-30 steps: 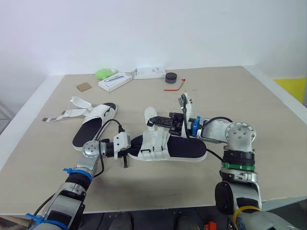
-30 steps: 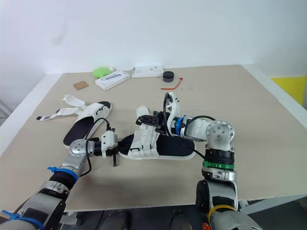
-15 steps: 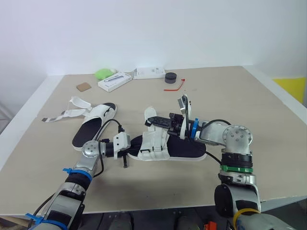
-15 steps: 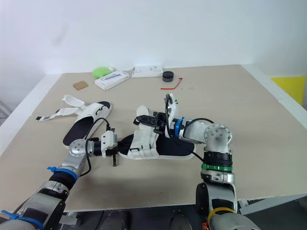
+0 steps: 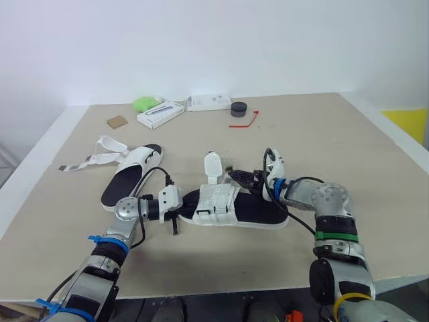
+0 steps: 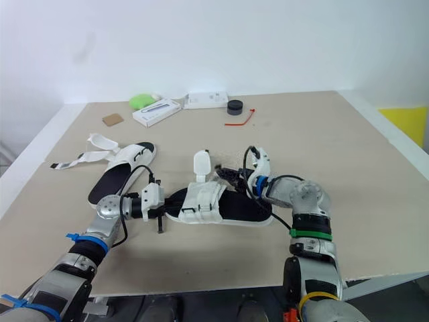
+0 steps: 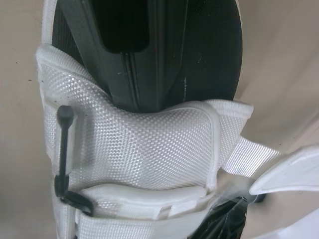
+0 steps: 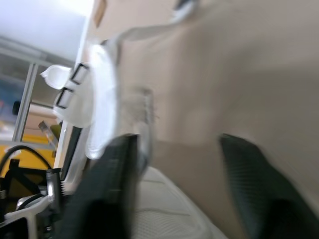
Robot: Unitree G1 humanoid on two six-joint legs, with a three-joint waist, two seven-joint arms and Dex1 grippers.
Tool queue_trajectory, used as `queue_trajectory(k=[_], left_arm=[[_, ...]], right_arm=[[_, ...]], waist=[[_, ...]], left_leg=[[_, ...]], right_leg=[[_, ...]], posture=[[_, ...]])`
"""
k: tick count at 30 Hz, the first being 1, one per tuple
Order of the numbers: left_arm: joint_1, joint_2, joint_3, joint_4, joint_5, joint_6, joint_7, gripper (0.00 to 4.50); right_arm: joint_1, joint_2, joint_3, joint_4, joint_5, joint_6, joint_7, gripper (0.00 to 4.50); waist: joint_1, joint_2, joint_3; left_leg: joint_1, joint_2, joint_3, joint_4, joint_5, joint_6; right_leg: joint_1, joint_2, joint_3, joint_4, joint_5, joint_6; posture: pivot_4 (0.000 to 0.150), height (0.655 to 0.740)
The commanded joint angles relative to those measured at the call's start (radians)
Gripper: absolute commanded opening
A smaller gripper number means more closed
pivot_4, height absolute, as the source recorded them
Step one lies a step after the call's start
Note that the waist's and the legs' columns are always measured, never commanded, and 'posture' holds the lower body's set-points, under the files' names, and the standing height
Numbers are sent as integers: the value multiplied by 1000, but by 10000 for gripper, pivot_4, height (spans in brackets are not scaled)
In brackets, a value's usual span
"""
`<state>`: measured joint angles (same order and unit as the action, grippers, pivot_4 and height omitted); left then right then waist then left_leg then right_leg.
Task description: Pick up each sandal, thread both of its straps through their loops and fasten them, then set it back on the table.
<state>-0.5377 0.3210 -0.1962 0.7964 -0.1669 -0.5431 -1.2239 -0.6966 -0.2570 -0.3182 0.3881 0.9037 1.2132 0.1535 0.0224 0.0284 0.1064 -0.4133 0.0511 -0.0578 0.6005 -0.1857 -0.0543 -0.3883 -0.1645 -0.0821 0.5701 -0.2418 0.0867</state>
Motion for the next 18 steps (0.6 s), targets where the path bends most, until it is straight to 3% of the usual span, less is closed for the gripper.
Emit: queue_trajectory(k=[1, 9, 12, 18], left_arm=[[118, 2, -128, 162, 155, 110, -33, 0], [108, 1, -128, 165, 155, 115, -37, 0], [105, 1, -128, 166, 156, 115, -38, 0], [102, 0, -128, 165, 155, 115, -36, 0]], right_arm=[[-54, -5, -54, 27, -1, -14, -2, 44765], [-203, -116, -99, 2, 35, -12, 147, 44765], [-279, -179, 6, -29, -13, 23, 234, 44765], [-428, -194, 182, 137, -144, 111, 296, 44765]], waist=[[0, 0, 0], [0, 2, 2], [0, 5, 3], [-1, 2, 3]], left_leg=[[0, 0, 0, 0, 0, 0], [1, -1, 0, 0, 0, 0], [1, -1, 0, 0, 0, 0], [3, -1, 0, 0, 0, 0]], right_leg=[[0, 0, 0, 1, 0, 0], [0, 0, 1, 2, 0, 0], [0, 0, 1, 2, 0, 0], [-1, -1, 2, 2, 0, 0]], posture=[[1500, 7400], [1500, 7400], [1500, 7400], [1500, 7400]])
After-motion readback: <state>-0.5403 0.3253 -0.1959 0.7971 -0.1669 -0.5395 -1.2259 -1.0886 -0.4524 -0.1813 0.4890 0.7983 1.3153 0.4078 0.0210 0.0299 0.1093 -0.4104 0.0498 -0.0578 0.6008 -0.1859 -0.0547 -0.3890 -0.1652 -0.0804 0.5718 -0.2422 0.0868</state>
